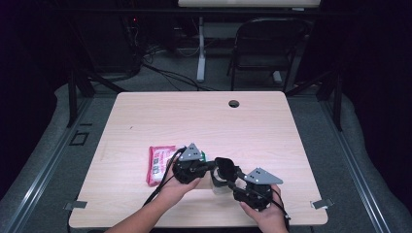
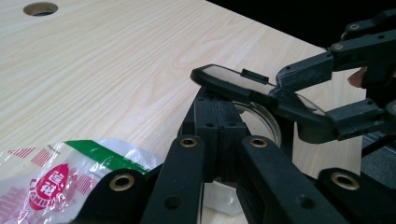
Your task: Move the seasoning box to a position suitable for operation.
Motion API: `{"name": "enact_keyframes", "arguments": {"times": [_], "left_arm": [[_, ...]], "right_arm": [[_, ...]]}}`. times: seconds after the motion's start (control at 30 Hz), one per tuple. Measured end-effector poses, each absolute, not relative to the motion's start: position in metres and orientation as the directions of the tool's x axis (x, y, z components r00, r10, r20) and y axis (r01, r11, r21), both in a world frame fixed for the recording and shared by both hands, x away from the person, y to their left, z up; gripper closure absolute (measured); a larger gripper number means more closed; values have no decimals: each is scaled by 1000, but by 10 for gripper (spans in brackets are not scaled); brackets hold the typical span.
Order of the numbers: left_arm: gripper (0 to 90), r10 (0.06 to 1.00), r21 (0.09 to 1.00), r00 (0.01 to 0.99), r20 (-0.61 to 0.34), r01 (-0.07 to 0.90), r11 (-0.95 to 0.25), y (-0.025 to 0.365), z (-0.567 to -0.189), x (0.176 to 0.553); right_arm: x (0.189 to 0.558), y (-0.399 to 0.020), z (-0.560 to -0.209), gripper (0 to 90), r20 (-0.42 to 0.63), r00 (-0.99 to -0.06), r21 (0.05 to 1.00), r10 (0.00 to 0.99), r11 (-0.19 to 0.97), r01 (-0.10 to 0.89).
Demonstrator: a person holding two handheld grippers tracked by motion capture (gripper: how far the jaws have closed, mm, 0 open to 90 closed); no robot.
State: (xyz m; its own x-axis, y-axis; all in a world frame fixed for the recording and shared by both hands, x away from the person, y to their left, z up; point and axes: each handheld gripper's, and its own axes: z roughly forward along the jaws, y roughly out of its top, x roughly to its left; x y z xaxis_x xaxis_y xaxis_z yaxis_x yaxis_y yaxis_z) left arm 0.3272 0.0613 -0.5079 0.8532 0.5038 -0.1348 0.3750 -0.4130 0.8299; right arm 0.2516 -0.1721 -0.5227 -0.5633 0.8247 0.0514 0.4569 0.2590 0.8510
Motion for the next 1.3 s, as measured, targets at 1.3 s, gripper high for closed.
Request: {"name": "enact_keyframes", "arguments": {"times": [1.3], "left_arm": [[713, 543, 807, 827, -146, 417, -418, 57, -523, 332]], "right_arm": [[252, -173, -522, 551, 61, -556, 860, 829, 239, 451]]}}
